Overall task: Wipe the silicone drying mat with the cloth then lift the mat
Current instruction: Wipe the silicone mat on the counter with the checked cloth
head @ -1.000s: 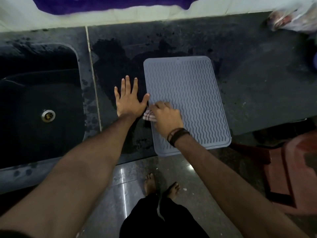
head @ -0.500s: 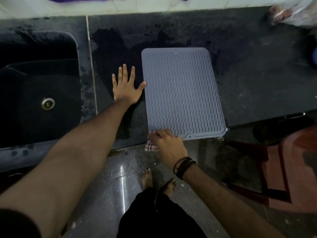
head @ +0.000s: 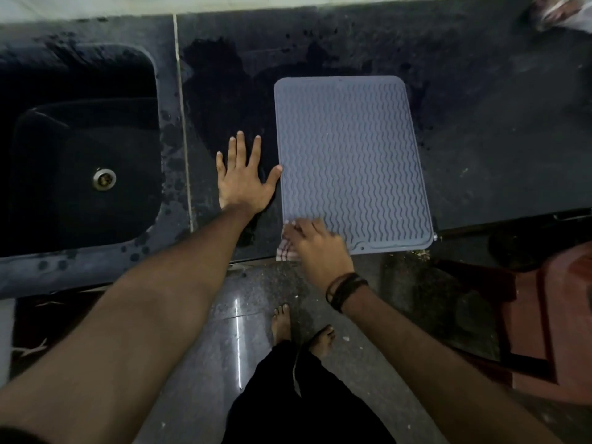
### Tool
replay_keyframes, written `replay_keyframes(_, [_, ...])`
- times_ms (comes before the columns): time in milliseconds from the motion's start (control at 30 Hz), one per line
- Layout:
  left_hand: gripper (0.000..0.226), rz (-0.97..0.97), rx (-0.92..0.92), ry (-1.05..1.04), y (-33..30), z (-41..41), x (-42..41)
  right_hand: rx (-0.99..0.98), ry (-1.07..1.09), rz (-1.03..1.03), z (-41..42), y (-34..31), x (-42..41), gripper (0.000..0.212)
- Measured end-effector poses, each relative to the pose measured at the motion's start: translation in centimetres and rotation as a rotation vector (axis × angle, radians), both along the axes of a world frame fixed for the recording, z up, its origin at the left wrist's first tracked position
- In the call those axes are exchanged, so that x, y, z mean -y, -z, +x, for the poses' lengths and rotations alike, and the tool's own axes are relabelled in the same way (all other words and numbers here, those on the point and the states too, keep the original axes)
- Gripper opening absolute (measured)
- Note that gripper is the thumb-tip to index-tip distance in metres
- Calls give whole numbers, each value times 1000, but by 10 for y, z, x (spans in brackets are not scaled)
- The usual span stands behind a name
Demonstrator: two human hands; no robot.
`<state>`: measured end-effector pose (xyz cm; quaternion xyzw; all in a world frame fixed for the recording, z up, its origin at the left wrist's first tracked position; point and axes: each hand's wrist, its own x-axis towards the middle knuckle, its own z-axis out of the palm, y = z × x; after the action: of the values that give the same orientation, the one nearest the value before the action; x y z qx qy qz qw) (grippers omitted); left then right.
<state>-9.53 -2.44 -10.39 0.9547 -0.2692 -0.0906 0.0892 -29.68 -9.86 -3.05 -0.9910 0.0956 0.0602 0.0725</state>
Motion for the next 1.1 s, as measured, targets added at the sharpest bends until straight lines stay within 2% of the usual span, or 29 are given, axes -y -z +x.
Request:
replay_keyframes(200, [85, -14, -15, -12, -4, 0, 1, -24, 19, 86, -25, -15, -2, 57])
replay_keyframes(333, [88, -8, -29, -11, -5, -1, 2, 21, 86, 40, 28, -31, 25, 50])
replay_keyframes(467, [88, 5, -28, -17, -7, 0, 2, -131, 44, -3, 66, -16, 35, 54])
replay_keyframes(533, [88, 7, -30, -17, -7, -1, 2, -153, 11, -39, 57, -9, 28, 55])
replay_keyframes(667, [88, 3, -34, -20, -6, 0, 2, -51, -13, -95, 7, -4, 10, 49])
replay_keyframes(733, [88, 2, -33, -17, -6, 0, 2, -14, -33, -59, -15, -3, 6, 49])
replay_keyframes(833, [88, -3, -35, -19, -6, 0, 2, -77, -38, 9, -28, -10, 6, 55])
replay_keyframes(900, [88, -6, -30, -21, -6, 0, 2, -101, -4, 38, -18, -23, 12, 51])
replay_keyframes(1033, [87, -5, -28, -22, -5, 0, 2, 4, 67, 18, 44, -39, 37, 53])
replay_keyframes(1100, [87, 6, -25, -24, -5, 0, 3, -39, 79, 0, 72, -35, 46, 52])
